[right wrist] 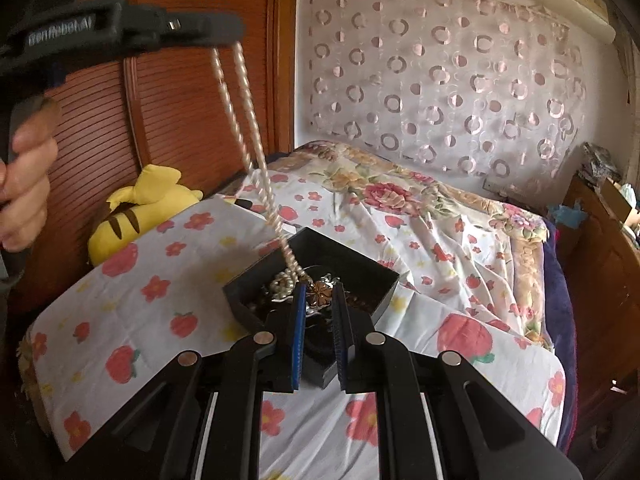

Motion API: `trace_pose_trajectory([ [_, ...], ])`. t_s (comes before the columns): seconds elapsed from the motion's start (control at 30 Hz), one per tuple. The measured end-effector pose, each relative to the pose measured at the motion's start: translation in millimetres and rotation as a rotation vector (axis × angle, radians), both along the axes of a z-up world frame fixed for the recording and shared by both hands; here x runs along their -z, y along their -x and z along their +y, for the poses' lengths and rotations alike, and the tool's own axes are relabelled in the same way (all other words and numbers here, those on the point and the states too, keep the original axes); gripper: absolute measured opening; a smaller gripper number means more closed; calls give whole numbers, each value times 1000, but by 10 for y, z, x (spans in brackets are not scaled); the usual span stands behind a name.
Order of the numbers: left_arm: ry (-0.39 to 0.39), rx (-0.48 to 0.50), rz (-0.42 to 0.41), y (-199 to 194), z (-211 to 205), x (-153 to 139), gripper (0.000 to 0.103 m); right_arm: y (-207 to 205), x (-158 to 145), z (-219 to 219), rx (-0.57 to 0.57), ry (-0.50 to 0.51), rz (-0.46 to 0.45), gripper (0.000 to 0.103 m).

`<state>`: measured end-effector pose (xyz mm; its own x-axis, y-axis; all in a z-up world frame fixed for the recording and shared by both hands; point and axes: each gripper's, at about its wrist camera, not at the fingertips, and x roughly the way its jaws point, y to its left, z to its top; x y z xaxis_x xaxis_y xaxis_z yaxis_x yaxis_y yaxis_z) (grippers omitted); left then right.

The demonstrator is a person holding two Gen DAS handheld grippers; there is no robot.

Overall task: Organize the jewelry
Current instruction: 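Carry the pearl bracelet into the box with the left gripper while the right brings the earring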

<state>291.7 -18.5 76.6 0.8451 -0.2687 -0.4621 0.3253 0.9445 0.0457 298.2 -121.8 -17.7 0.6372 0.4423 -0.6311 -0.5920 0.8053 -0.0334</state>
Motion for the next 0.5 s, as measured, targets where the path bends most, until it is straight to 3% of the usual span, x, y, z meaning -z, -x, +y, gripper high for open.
trace_pose_trajectory([
  [0.23,-12,-21,148,-368,84,686,5,-326,320,101,6,-2,64,15],
  [0.4,1,-62,211,-500,236,963,5,-424,415,128,32,-10,74,16],
  [0.47,9,-66,224,-509,282,1026,13,-441,422,119,39,-19,82,16],
  [0.5,7,-78,223,-496,296,1048,28,-438,413,109,53,-19,75,16],
])
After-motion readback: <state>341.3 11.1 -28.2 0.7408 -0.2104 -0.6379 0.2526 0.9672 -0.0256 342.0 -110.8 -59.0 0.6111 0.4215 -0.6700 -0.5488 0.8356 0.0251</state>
